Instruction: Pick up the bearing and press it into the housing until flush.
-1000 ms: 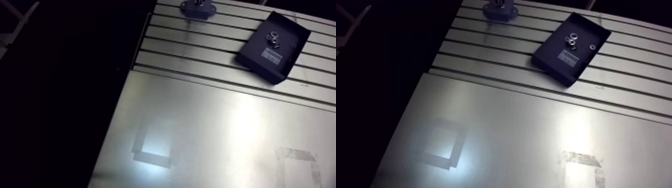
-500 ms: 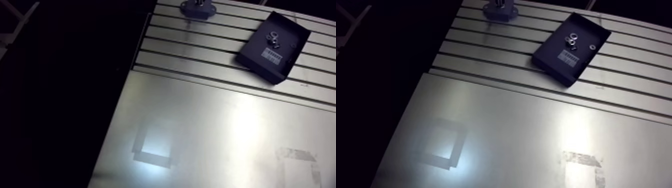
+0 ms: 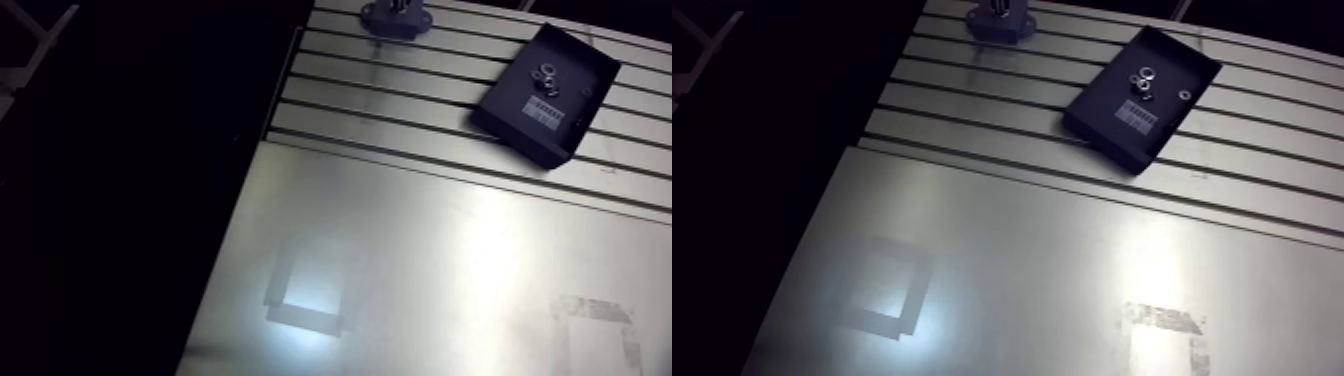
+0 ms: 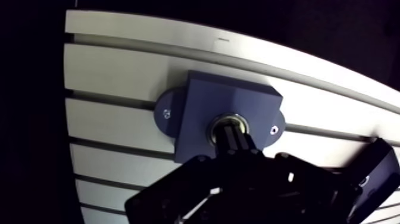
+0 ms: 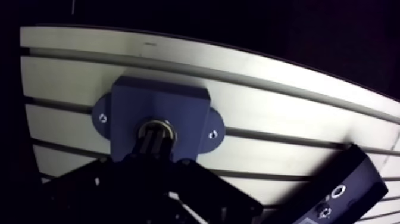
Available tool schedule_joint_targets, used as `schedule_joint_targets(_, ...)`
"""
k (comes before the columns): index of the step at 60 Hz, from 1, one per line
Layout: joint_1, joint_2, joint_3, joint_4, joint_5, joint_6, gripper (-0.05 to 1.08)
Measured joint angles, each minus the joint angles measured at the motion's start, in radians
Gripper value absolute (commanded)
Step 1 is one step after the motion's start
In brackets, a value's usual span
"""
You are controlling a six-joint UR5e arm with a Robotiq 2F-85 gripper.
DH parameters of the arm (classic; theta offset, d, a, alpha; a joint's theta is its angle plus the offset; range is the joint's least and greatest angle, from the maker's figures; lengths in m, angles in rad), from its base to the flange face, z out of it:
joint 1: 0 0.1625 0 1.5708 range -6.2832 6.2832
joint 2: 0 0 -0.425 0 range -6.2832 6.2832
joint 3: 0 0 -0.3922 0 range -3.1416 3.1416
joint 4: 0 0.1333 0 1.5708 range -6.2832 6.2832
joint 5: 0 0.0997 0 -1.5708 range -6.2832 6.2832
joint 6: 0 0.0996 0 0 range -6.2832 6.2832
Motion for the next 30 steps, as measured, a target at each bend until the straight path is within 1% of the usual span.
schedule_joint_targets(18,0.001,-0.003,0.0,0.002,-0.001,0.0,1.07)
schedule_joint_targets(30,0.002,-0.022,-0.008,0.004,0.0,0.0,1.07)
